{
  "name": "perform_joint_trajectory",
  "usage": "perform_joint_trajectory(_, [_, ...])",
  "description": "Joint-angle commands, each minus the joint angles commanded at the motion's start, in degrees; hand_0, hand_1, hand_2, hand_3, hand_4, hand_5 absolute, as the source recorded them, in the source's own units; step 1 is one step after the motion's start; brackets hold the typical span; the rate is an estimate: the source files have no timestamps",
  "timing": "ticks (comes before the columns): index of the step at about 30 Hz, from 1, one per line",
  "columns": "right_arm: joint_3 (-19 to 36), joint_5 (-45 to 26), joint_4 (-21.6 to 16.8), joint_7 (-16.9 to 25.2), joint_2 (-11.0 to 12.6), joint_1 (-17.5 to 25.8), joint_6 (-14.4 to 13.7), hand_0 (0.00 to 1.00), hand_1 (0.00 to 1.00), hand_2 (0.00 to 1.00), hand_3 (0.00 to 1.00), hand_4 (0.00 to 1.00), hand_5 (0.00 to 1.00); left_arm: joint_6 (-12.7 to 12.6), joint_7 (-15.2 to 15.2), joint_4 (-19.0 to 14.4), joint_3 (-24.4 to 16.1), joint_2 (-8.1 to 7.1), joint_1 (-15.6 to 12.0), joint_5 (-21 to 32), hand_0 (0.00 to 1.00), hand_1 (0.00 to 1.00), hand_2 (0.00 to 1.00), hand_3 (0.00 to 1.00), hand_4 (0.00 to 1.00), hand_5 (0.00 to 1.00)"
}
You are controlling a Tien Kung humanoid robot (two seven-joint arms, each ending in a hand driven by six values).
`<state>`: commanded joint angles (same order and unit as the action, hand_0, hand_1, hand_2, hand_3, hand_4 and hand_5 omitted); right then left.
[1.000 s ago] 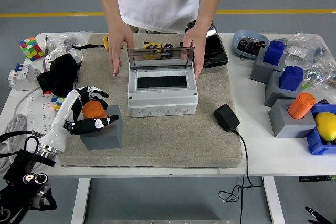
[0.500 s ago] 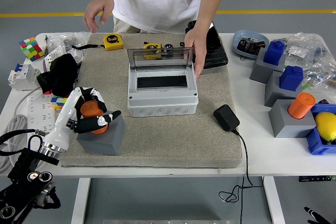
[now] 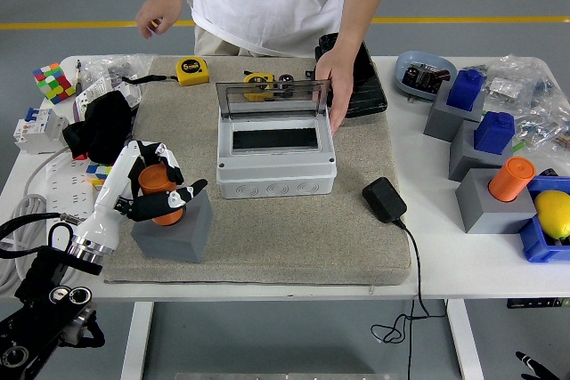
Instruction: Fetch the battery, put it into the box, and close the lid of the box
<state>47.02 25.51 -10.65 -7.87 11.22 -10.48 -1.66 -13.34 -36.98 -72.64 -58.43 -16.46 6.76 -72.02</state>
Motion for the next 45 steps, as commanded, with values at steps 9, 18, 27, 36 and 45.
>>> perform_joint_trajectory(9, [0.12, -0.18, -0.02, 0.05, 0.00, -0.15, -0.20, 0.647, 0.705, 0.695, 0.574, 0.946, 0.535, -0.08, 0.17, -3.04, -0.26, -1.87, 3.90, -4.49, 0.098, 0.096, 0.184, 0.200, 0.787, 0.002])
perform_joint_trajectory(18, [-0.22, -0.56, 0.11, 0.03, -0.06, -0.01, -0.21, 0.647, 0.705, 0.694, 0.574, 0.945, 0.532, -3.35, 6.78, -6.30, 7.74, -6.08, 12.77, -14.93, 0.096, 0.095, 0.182, 0.200, 0.780, 0.002])
perform_joint_trajectory(27, [-1.01, -1.22, 0.05, 0.06, -0.32, -0.06, -0.43, 0.645, 0.705, 0.693, 0.573, 0.942, 0.529, -4.95, 21.12, -4.63, 21.06, -7.36, 26.13, -26.99, 0.092, 0.090, 0.182, 0.204, 0.750, 0.002])
perform_joint_trajectory(36, [-1.99, -2.05, 0.04, -0.03, -0.48, -0.03, -0.61, 0.644, 0.705, 0.693, 0.573, 0.942, 0.526, -5.00, 29.48, -1.32, 30.44, -4.78, 35.46, -30.26, 0.088, 0.090, 0.184, 0.205, 0.747, 0.002])
perform_joint_trajectory(45, [-3.41, -2.97, 0.15, -0.01, -0.58, 0.02, -0.47, 0.646, 0.705, 0.693, 0.572, 0.940, 0.525, -4.81, 32.52, 3.55, 35.93, -0.88, 39.97, -31.42, 0.086, 0.092, 0.191, 0.217, 0.643, 0.002])
